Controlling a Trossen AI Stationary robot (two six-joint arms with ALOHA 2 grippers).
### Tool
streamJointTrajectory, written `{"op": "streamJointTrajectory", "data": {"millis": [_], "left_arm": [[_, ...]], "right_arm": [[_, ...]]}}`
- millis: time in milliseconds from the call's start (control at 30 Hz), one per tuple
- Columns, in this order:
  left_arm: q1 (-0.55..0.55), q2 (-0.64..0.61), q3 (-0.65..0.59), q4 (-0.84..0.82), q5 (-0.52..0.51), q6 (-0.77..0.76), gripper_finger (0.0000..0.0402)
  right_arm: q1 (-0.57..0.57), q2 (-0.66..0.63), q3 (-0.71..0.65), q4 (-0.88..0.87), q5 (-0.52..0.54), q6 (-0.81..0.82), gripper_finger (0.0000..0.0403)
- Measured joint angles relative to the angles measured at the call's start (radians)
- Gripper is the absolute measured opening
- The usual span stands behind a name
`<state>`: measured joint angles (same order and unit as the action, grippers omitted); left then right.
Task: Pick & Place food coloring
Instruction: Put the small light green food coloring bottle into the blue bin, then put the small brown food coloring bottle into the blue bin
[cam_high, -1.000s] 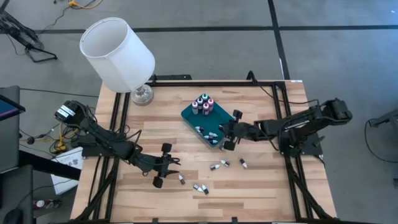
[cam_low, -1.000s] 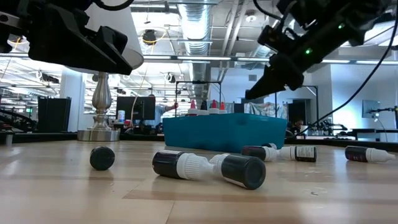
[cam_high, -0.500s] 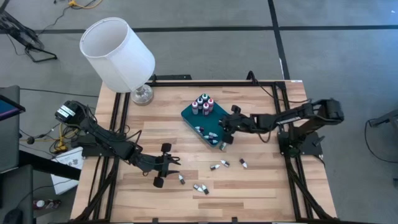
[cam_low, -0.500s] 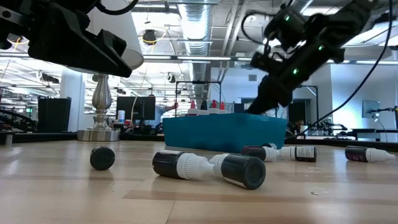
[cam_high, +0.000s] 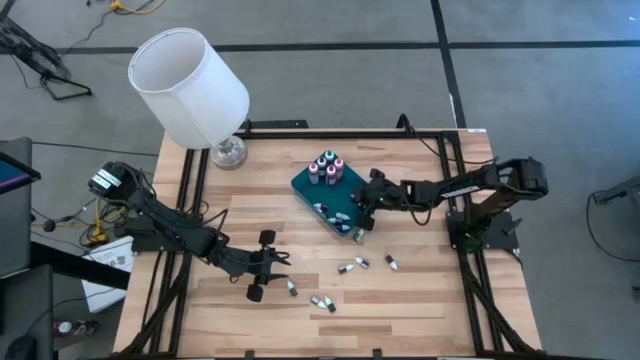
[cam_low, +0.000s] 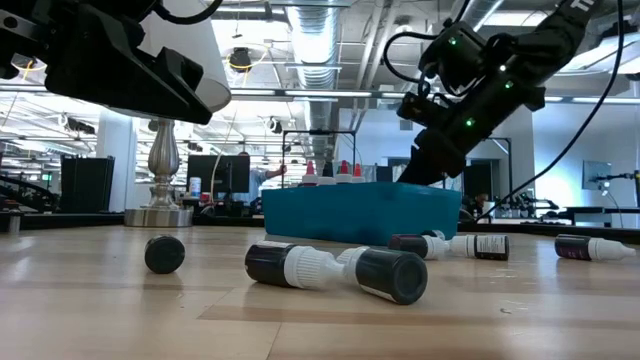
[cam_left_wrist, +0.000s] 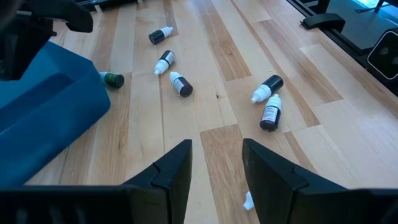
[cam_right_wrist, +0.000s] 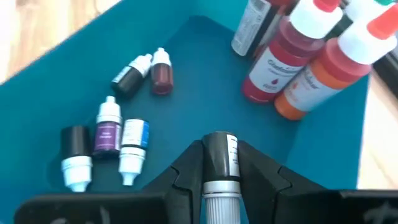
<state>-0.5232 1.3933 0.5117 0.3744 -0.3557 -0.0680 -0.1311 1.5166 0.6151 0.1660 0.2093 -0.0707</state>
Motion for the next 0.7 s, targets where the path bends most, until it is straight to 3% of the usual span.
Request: {"op": "streamJointTrajectory", "data": {"millis": [367, 600, 700], "left_arm": [[0.000, 0.023, 0.000, -0.004, 0.000, 0.000, 0.0137], [0.001, 0.141, 0.000, 0.079, 0.015, 0.014, 0.0137], [0.001, 0.204, 0.000, 0.154, 0.072, 0.055, 0.0137]], "right_arm": [[0.000, 0.000, 0.000, 0.000, -0.027, -0.015, 0.0124], [0.008, -0.005, 0.000, 0.000, -0.027, -0.030, 0.0149], [0.034, -0.027, 0.000, 0.013, -0.027, -0.045, 0.0152]]}}
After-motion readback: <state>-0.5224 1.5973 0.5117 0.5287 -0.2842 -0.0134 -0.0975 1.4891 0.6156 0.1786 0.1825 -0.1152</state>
